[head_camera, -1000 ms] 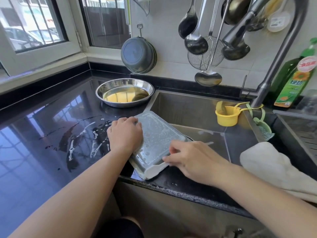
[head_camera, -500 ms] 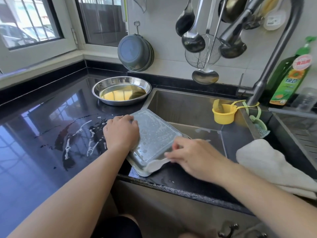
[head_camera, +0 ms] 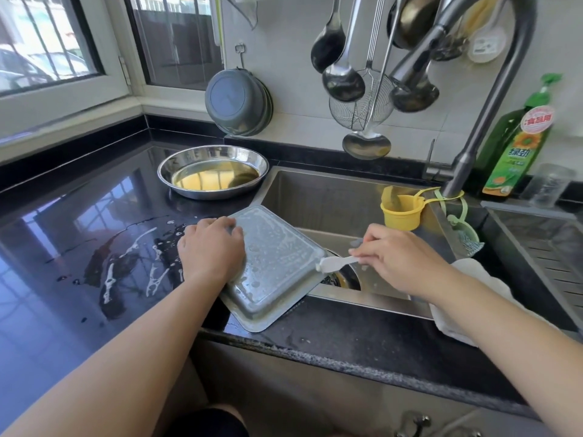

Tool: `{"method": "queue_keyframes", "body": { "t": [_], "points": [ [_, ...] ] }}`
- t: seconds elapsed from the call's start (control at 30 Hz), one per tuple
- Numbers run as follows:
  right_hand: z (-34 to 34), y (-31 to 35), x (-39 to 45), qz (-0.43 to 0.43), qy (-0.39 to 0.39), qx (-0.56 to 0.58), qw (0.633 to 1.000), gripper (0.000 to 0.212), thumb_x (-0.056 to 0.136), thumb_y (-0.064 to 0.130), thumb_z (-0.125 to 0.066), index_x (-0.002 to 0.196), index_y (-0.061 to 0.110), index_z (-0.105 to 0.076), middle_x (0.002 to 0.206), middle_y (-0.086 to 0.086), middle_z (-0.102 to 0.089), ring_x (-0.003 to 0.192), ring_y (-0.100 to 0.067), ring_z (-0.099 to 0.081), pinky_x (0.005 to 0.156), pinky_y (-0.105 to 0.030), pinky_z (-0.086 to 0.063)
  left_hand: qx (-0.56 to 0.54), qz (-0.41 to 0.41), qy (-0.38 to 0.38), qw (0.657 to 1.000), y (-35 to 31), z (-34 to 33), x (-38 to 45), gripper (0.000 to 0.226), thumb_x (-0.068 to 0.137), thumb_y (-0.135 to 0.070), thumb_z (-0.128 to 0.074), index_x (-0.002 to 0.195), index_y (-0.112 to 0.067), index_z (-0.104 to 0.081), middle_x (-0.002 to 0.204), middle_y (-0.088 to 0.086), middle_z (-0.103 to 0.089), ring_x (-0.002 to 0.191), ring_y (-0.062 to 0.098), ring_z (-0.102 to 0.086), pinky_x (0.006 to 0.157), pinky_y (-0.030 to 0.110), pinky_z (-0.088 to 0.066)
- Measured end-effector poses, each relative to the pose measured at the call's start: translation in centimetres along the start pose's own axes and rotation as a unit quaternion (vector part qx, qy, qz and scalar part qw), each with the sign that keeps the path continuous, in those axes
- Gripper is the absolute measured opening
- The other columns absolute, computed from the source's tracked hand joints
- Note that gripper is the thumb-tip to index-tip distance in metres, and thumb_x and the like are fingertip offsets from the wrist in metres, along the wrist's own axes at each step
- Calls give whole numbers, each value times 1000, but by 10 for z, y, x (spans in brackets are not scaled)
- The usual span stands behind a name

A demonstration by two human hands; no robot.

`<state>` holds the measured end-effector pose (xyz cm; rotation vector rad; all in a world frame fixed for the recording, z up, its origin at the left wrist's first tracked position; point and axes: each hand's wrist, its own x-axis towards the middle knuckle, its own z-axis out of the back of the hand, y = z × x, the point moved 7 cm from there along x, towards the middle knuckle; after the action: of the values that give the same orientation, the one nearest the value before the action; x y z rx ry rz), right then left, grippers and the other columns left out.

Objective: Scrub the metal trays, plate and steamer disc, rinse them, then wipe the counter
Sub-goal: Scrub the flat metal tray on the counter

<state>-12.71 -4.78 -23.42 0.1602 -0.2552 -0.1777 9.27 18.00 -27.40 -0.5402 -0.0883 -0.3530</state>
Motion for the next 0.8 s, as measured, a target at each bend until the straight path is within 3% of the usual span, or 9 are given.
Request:
{"method": "queue_keyframes", "body": {
  "t": [0.23,0.37,0.5,0.57,0.67,0.8],
  "points": [
    [-1,-22,9,-45,31,9,998,20,97,28,-67,115,28,-78,92,14,-55,85,-13,-55,75,-41,-51,2,-3,-2,1000,-1,0,-1,43,102,-44,-42,140,-37,-61,145,6,-57,132,35,-45,112,47,-34],
    [-2,-33,1,-119,38,-19,992,25,101,31,-61,121,27,-75,98,11,-56,91,-17,-56,81,-41,-51,-1,0,2,1000,-1,0,0,43,102,-44,-42,140,-37,-61,145,6,-58,132,35,-45,112,47,-35],
    [10,-13,-9,-183,8,4,983,25,102,32,-56,122,35,-73,92,14,-57,90,-17,-53,75,-35,-44,-6,0,-3,1000,-1,1,-1,42,102,-44,-42,139,-37,-62,143,5,-58,131,34,-46,112,47,-35],
    [13,12,-15,-184,65,12,981,23,102,31,-56,111,39,-76,85,16,-60,82,-16,-55,68,-34,-42,-6,0,-4,1000,-1,2,0,42,102,-44,-42,138,-36,-62,143,5,-58,131,34,-46,112,47,-35],
    [7,40,-16,-185,168,-26,968,34,98,27,-53,66,29,-67,67,2,-59,72,-25,-56,61,-37,-44,-2,-1,-5,1000,-1,1,-1,42,102,-44,-42,138,-36,-62,143,5,-59,131,35,-46,113,48,-35],
    [1,32,26,-235,190,-88,949,29,88,20,-51,60,19,-46,75,-6,-48,71,-29,-48,52,-32,-35,-3,5,-7,1000,1,0,-1,42,103,-45,-42,139,-36,-61,142,6,-59,131,35,-46,113,48,-35]
  ]
}}
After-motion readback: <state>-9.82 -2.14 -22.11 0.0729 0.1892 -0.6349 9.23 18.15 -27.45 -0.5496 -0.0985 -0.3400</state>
